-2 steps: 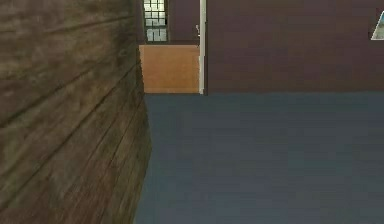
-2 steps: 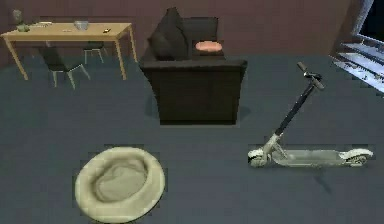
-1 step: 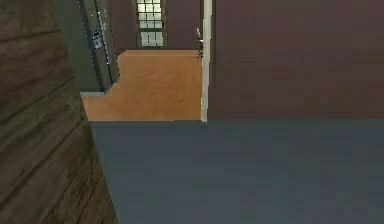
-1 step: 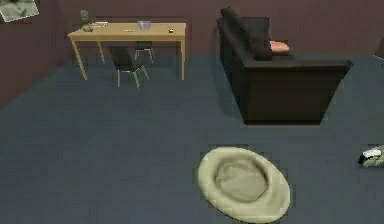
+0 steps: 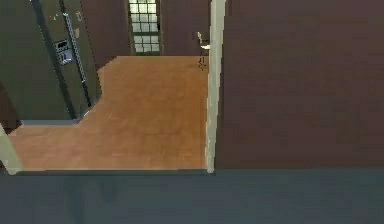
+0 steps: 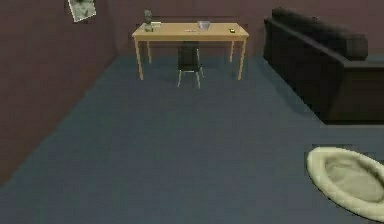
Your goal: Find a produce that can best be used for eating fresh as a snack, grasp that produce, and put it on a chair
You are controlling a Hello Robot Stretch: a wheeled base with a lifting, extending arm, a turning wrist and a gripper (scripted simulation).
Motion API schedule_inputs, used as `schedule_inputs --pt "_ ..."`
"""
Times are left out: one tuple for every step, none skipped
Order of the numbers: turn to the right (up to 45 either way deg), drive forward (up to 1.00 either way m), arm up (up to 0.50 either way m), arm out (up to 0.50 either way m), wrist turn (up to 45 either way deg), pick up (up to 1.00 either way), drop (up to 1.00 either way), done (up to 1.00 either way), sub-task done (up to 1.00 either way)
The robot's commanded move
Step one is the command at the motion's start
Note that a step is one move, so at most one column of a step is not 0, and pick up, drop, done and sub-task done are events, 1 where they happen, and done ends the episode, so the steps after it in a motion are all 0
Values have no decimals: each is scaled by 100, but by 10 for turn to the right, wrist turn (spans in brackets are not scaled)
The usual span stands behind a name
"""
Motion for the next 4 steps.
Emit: schedule_inputs --pt "-120 0 0 0 0 0 0 0 0" --pt "0 100 0 0 0 0 0 0 0" --pt "-90 0 0 0 0 0 0 0 0" --pt "0 25 0 0 0 0 0 0 0"
